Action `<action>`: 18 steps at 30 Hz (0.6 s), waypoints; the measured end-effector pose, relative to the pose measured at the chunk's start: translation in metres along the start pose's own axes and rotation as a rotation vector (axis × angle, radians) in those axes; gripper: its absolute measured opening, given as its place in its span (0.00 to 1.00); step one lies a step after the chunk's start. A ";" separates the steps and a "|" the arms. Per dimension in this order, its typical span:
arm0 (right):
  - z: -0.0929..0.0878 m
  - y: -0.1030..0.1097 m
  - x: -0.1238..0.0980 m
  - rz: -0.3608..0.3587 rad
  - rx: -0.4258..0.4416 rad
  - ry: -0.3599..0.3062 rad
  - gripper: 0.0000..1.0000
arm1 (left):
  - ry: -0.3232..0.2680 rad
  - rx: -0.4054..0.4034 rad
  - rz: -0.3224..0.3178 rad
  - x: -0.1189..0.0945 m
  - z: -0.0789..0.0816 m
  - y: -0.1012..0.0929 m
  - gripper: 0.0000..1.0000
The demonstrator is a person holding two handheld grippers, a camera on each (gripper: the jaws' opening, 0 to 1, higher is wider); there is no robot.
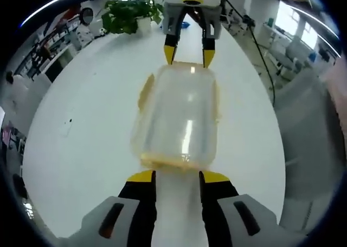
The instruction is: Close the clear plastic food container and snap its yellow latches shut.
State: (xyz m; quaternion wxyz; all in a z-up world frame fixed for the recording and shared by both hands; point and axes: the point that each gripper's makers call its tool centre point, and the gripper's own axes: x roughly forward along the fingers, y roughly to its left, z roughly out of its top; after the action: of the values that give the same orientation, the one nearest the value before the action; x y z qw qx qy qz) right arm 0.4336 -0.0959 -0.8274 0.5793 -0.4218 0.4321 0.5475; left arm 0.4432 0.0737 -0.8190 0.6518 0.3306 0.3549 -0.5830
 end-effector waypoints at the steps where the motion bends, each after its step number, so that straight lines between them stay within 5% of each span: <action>1: 0.000 0.000 0.000 0.001 -0.002 0.001 0.39 | -0.001 0.002 -0.001 0.000 0.001 0.000 0.33; 18: -0.001 0.001 -0.005 -0.007 -0.027 -0.026 0.42 | 0.002 0.032 0.012 -0.006 0.018 0.010 0.40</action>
State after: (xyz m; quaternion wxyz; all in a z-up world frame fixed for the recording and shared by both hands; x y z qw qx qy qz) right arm 0.4320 -0.0980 -0.8225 0.5811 -0.4239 0.4154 0.5569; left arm 0.4539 0.0628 -0.8039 0.6493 0.3439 0.3443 -0.5844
